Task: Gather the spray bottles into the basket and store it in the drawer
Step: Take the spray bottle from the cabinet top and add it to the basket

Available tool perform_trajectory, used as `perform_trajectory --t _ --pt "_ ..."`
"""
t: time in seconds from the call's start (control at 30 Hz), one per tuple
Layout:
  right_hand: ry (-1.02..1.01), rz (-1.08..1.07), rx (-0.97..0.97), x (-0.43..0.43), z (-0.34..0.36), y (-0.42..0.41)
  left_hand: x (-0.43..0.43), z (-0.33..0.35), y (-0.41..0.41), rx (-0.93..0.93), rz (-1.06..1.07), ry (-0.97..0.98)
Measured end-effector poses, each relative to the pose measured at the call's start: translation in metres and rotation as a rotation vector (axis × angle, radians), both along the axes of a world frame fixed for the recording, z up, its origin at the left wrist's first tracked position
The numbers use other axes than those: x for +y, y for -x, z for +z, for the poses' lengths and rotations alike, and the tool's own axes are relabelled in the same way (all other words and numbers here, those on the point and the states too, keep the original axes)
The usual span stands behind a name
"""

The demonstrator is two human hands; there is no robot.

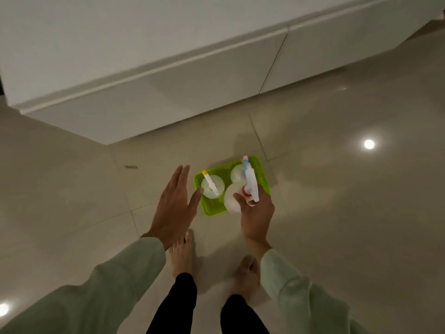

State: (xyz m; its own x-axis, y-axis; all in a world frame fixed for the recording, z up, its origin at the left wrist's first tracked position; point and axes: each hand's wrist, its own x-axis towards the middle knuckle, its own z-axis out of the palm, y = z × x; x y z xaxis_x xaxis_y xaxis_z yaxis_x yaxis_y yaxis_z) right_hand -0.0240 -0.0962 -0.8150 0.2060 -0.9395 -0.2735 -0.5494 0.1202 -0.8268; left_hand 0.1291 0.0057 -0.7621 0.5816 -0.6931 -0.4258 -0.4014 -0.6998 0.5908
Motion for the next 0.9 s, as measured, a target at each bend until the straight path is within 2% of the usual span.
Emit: perform_trajectory --t 0.23,0.43,0.57,0.73,0.9 --pt "0.155 0.005 0.03 0.012 -0.088 0.0 0.005 -0.075 0.005 0.032 -0.04 -0.021" --pt "0.159 0.114 0.165 0.013 -0.127 0.005 -0.009 -0.11 0.019 0.043 -0.02 0.013" --pt "0.152 0.209 0.202 0.01 -0.131 0.005 -0.016 -0.12 0.025 0.065 0.071 0.026" --pt "0.002 0.317 0.2 0.0 -0.115 0.014 -0.027 -0.118 0.023 0.107 0.193 0.0" --pt "0.006 0.268 0.115 -0.025 -0.068 0.02 -0.044 -0.095 0.018 0.152 0.304 -0.044"
